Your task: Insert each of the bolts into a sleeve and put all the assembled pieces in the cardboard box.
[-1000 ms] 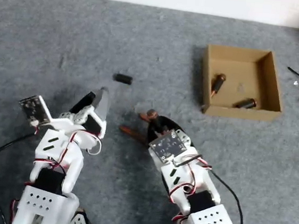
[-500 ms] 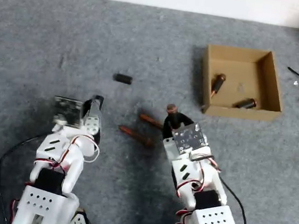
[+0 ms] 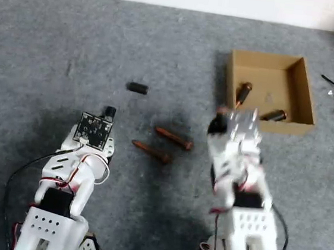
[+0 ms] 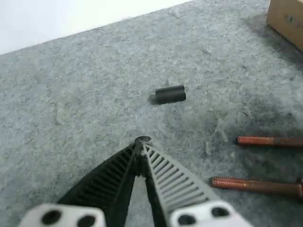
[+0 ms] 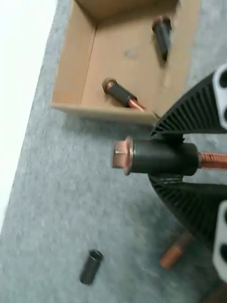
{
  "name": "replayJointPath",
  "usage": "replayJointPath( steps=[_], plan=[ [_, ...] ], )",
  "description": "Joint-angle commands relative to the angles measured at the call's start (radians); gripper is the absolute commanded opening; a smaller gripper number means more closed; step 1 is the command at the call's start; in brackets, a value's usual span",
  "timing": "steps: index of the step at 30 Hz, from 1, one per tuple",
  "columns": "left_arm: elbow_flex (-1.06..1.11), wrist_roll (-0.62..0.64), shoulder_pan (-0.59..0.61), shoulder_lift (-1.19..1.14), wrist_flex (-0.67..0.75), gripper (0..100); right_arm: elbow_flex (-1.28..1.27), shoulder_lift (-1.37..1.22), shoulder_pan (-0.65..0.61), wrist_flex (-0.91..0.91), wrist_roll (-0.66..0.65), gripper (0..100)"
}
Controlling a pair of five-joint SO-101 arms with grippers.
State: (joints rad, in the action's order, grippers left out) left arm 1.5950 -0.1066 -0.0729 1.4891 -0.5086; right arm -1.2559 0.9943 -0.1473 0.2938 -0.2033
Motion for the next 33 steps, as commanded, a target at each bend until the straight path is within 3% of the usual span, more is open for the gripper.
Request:
replayJointPath(
  steps=[1, 9, 15, 25, 33],
  plan=[
    [-0.008, 0.008, -0.002, 0.012, 0.003, 1, 0.429, -0.341, 0.074, 0.036, 0.015, 0.5],
    [0.016, 0.008, -0.002, 0.012, 0.071, 1, 0.998, -0.983, 0.266, 0.047, 0.279, 0.5],
    [0.016, 0.008, -0.002, 0.012, 0.072, 1, 1.231, -1.268, 0.305, 0.24, 0.362, 0.5],
    [0.016, 0.008, -0.002, 0.012, 0.074, 1, 1.282, -1.409, 0.302, 0.28, 0.359, 1.2],
    [0.027, 0.008, -0.002, 0.007, 0.097, 1, 1.283, -1.435, 0.306, 0.282, 0.359, 17.7]
  ],
)
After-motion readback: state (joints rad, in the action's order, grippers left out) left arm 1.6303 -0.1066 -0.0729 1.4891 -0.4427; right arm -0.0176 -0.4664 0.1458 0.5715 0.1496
